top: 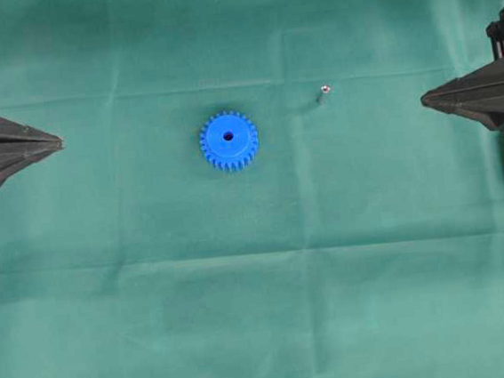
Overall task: Insert the shaft placed at a random location into the center hole of the medium gear at another random location.
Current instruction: 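Move the right gripper toward the silver shaft, opening its fingers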
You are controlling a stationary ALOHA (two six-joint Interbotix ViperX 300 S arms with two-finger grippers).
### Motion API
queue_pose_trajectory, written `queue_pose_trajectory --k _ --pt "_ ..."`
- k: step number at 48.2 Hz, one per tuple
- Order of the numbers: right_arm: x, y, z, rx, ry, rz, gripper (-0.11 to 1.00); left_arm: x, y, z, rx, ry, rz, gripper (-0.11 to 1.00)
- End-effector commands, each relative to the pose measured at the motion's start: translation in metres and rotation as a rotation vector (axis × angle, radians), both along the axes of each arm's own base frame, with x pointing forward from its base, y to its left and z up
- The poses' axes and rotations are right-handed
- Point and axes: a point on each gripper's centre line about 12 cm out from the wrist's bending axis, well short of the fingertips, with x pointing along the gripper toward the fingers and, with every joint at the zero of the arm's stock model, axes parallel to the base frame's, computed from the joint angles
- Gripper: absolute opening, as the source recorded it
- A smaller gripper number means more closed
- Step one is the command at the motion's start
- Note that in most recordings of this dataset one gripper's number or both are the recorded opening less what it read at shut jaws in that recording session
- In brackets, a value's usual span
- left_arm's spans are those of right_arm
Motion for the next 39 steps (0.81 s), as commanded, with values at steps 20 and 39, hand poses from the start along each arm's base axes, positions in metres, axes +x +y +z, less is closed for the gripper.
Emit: queue_pose_trajectory --k 20,39 --pt "0.014 -0.008 -0.011 0.004 0.1 -0.037 0.01 0.004 0.0 0.012 -0.002 0.0 0.001 0.0" --pt "0.034 -0.035 -0.046 0.05 0.227 -0.154 0.08 0.004 0.0 0.01 -0.002 0.005 0.001 0.0"
